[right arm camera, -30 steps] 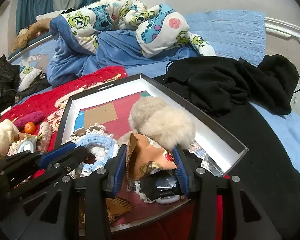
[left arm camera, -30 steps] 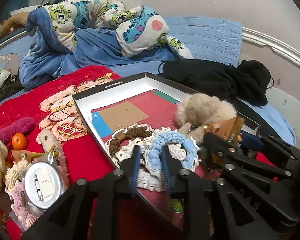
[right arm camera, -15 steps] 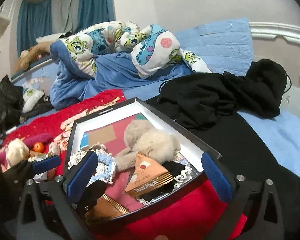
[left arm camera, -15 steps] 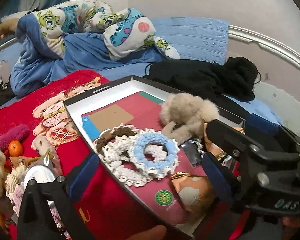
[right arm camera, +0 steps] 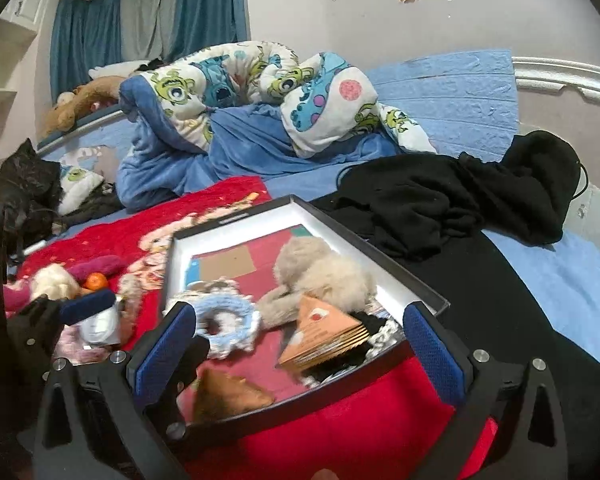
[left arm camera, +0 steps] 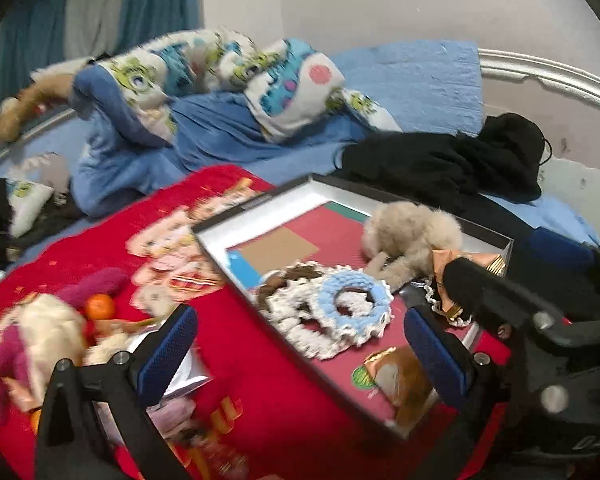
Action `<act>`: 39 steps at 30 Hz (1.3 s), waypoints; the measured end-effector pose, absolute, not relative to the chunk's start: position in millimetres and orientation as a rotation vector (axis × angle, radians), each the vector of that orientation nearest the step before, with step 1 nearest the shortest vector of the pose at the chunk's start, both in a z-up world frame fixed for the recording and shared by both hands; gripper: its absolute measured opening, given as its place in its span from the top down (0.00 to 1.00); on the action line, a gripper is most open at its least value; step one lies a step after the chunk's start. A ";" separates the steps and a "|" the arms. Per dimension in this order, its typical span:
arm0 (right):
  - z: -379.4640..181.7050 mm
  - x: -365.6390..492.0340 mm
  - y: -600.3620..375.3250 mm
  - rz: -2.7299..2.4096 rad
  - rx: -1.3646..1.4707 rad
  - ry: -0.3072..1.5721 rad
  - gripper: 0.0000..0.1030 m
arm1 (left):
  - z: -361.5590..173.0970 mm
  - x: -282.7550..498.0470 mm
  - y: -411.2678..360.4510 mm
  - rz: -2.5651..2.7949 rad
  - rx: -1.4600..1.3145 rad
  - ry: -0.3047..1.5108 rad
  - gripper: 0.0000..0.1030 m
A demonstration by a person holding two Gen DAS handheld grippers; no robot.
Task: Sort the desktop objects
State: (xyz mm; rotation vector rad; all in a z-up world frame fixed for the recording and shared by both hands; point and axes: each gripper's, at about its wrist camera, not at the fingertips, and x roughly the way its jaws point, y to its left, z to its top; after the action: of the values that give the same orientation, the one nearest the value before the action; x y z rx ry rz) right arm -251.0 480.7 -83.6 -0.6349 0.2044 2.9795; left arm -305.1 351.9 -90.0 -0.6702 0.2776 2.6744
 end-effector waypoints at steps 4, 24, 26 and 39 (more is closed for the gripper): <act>-60.1 -218.8 468.5 3.038 -0.491 0.218 0.00 | -74.3 -280.5 328.8 2.657 -0.688 0.201 0.00; -31.6 -81.7 418.9 3.010 -0.294 0.299 0.00 | -42.3 -87.0 231.5 2.949 -0.568 0.195 0.00; -39.3 -82.9 414.3 3.020 -0.352 0.290 0.00 | -50.6 -84.7 224.7 2.914 -0.597 0.106 0.00; -74.7 -74.9 402.8 2.844 -0.552 0.033 0.00 | -65.0 -99.2 206.6 2.896 -0.644 -0.028 0.00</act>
State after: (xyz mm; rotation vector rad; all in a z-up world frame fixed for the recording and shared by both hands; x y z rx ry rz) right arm -74.9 402.8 -74.7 -0.5524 0.0325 2.8437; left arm -99.2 206.6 -65.0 -0.6435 -0.0283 2.8958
